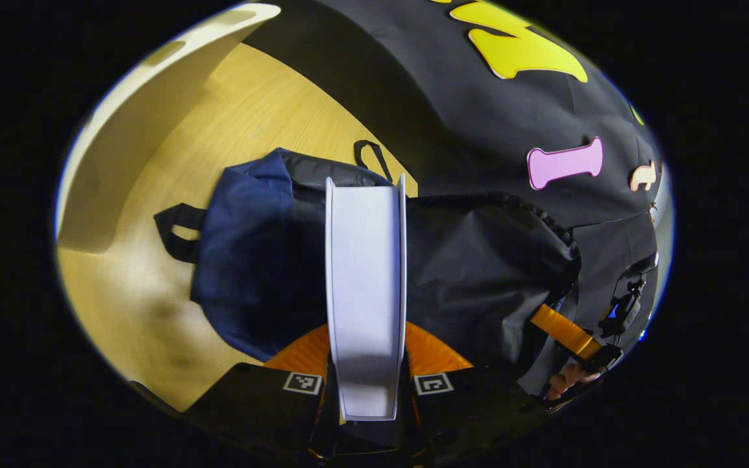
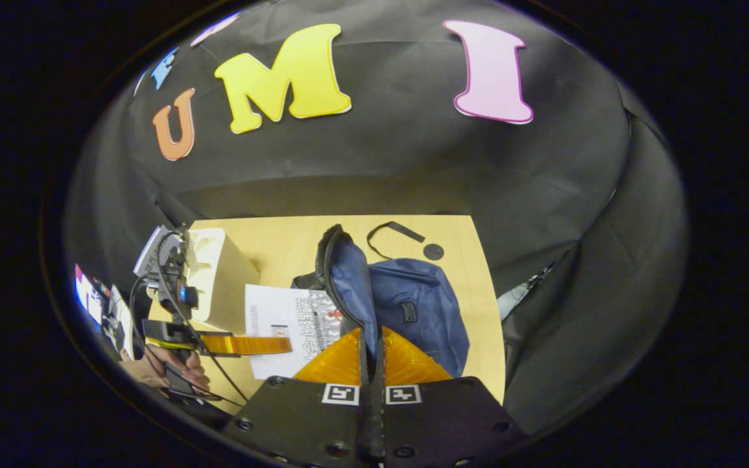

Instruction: Open the schoolbag, grab two books from the bookshelf and put them into the schoolbag.

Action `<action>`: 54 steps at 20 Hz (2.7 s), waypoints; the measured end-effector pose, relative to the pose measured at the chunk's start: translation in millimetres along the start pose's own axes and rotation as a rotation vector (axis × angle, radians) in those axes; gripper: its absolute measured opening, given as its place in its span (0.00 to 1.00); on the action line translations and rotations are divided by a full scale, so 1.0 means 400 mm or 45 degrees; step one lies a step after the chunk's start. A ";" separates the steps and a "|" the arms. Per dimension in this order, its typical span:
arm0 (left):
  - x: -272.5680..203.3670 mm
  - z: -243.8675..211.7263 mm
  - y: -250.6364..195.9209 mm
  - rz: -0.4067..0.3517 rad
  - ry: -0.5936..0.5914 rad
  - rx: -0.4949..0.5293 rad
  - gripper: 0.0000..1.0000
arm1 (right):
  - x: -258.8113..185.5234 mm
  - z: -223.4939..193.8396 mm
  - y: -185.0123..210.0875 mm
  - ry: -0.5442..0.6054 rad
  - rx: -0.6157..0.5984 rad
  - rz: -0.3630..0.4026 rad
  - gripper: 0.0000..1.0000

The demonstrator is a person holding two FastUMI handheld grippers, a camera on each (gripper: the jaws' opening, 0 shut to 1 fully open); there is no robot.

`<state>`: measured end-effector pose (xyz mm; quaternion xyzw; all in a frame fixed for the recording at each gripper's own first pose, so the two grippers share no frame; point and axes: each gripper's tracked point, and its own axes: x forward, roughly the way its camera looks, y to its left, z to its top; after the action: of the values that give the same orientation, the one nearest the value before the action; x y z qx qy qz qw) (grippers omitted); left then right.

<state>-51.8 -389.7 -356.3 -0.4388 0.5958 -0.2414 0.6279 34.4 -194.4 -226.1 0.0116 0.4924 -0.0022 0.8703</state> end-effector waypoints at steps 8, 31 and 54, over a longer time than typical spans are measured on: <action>0.183 -0.016 0.015 -0.194 0.046 -0.043 0.37 | -0.002 0.016 0.002 -0.001 -0.043 -0.011 0.00; -0.257 0.209 0.099 1.020 -0.300 0.911 0.88 | 0.053 -0.035 0.089 0.048 -0.103 0.074 0.00; -0.983 0.591 0.238 1.078 -0.245 0.555 0.99 | 0.056 -0.041 0.115 0.071 -0.098 0.039 0.00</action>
<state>85.8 44.8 -247.8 -0.0364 0.5968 -0.0423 0.8005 32.7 -148.1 -252.7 -0.0143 0.5158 0.0302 0.8560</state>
